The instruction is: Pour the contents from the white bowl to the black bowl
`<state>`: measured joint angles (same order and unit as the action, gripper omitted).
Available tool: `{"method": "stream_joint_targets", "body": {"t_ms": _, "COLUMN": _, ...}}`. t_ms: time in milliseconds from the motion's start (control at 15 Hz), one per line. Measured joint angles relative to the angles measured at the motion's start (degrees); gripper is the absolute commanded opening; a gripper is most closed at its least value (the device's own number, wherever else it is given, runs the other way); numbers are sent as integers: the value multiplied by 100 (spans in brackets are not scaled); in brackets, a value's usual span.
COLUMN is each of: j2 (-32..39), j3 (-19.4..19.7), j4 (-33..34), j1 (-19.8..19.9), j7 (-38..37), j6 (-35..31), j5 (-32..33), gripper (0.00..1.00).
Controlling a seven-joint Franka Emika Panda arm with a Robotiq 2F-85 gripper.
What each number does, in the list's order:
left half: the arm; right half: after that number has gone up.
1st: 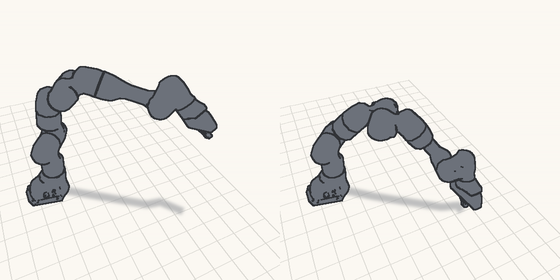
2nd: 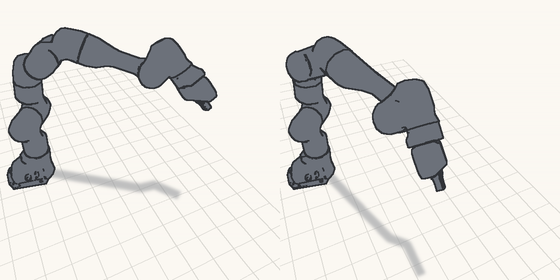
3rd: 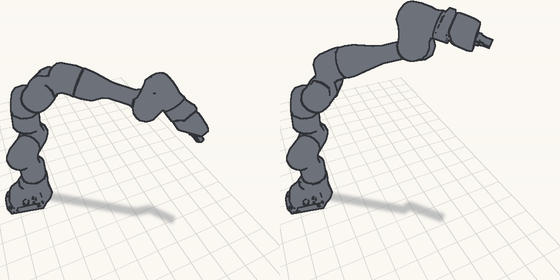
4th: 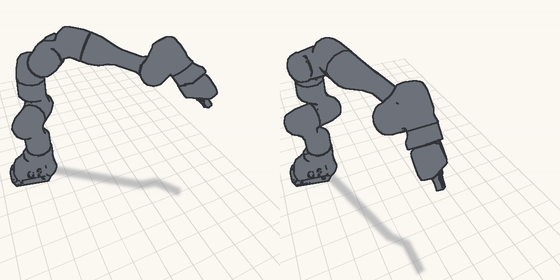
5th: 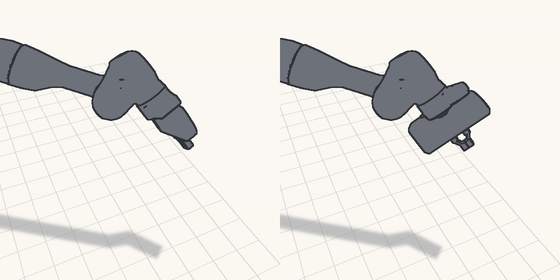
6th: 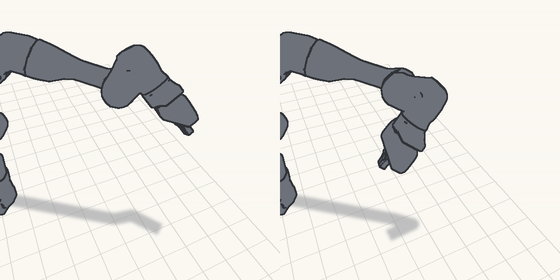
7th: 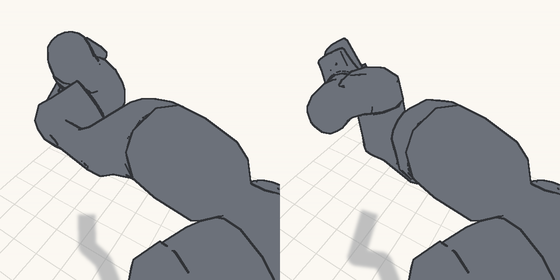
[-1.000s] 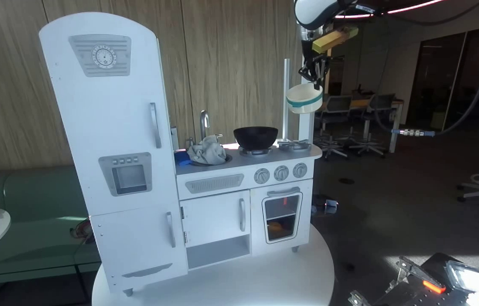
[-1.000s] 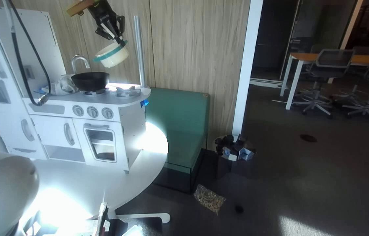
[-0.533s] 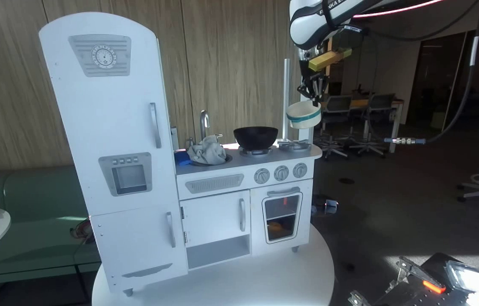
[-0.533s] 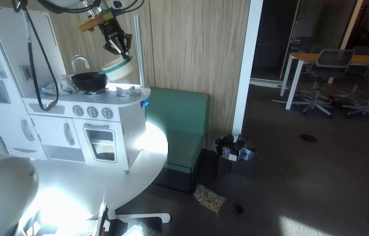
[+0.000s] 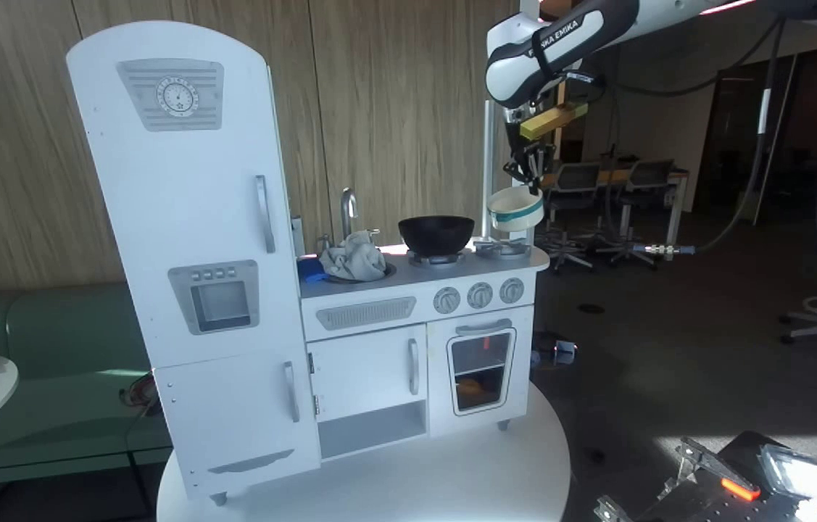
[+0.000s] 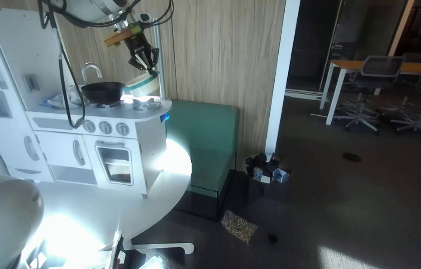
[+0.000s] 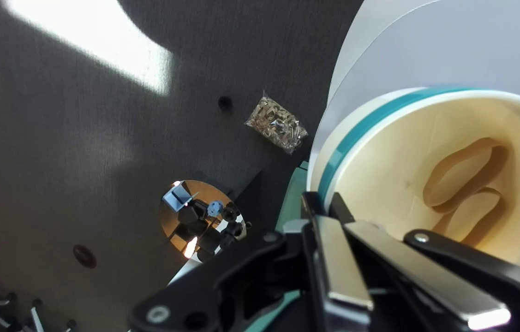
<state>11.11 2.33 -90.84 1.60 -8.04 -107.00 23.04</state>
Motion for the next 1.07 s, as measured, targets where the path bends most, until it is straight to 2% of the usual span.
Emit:
{"method": "stream_joint_targets", "body": {"t_ms": 800, "j2": 870, "j3": 17, "j4": 709, "j1": 69, "j7": 442, "j6": 12, "j5": -536, "gripper": 4}}
{"method": "stream_joint_targets", "body": {"t_ms": 867, "j2": 877, "j3": 21, "j4": 717, "j1": 77, "j7": 470, "j6": 17, "j5": -569, "gripper": 12}}
{"method": "stream_joint_targets", "body": {"t_ms": 933, "j2": 876, "j3": 23, "j4": 717, "j1": 85, "j7": 491, "j6": 19, "j5": -599, "gripper": 31}}
{"method": "stream_joint_targets", "body": {"t_ms": 1067, "j2": 878, "j3": 23, "j4": 707, "j1": 92, "j7": 505, "j6": 24, "j5": -661, "gripper": 45}}
